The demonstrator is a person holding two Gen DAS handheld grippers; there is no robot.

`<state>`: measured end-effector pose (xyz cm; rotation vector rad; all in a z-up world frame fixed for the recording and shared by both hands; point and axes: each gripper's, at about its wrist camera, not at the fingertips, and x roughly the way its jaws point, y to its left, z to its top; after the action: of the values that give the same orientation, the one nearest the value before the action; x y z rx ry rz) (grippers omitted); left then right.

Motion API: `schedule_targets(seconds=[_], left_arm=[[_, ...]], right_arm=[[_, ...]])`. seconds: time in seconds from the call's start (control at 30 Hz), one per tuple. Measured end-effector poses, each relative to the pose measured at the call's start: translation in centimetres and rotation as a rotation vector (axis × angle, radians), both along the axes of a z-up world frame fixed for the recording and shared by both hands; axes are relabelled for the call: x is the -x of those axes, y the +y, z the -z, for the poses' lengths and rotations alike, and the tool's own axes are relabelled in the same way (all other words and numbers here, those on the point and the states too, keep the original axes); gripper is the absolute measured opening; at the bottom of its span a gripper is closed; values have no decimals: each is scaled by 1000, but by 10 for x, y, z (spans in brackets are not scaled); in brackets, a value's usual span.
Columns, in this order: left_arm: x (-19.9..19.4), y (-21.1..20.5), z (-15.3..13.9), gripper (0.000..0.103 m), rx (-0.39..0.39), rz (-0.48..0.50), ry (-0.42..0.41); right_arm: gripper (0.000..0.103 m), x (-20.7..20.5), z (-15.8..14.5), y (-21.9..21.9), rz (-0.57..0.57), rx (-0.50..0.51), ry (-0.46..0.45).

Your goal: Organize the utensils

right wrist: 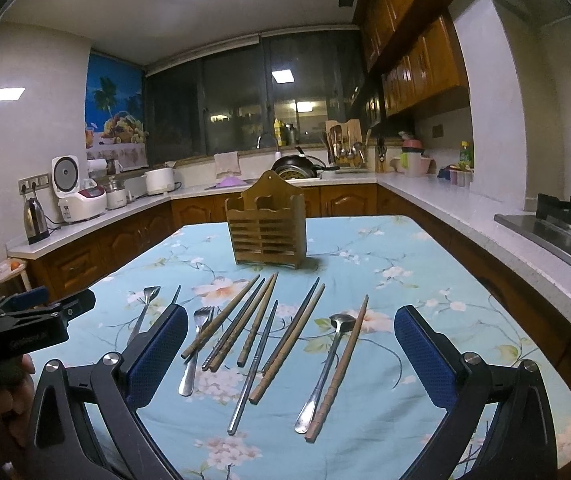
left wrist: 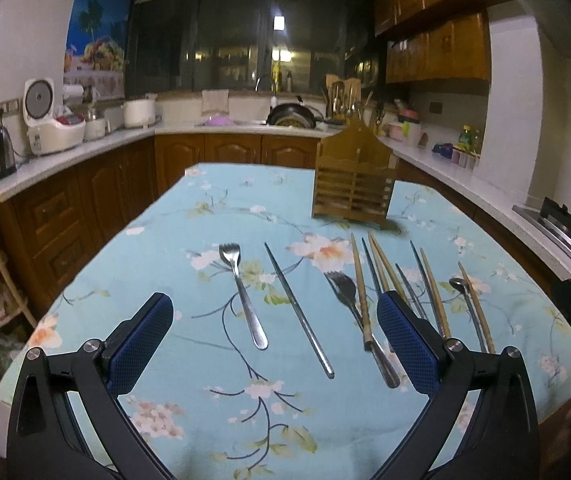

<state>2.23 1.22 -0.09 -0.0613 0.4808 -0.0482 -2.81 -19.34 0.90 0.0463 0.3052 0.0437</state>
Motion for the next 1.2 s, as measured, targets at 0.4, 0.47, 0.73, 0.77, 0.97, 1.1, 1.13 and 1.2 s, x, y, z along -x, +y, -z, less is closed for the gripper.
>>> schedule_targets(seconds=[0.4, 0.47, 0.73, 0.77, 0.97, 1.1, 1.13, 1.2], left_arm=[[-38, -10, 8, 103, 13, 79, 138], [-45, -11, 8, 103, 19, 86, 156], [-79, 1, 10, 100, 70, 83, 225], [-84, 2, 11, 97, 78, 86, 238], [-112, 0, 17, 88, 69, 94, 305], [-133, -2, 25, 76, 76, 102, 365], [-141, -3, 27, 72, 73, 103, 383], [-152, -4, 30, 68, 63, 101, 407]], right_arm=[[103, -23, 5, -18, -4, -53, 70], [103, -29, 6, -20, -6, -58, 85], [97, -53, 13, -28, -7, -90, 154], [95, -57, 15, -28, -7, -95, 168], [82, -80, 24, -31, -10, -116, 236], [68, -100, 26, -32, -21, -133, 284], [66, -106, 26, -31, -28, -140, 296], [60, -118, 26, -29, -41, -147, 316]])
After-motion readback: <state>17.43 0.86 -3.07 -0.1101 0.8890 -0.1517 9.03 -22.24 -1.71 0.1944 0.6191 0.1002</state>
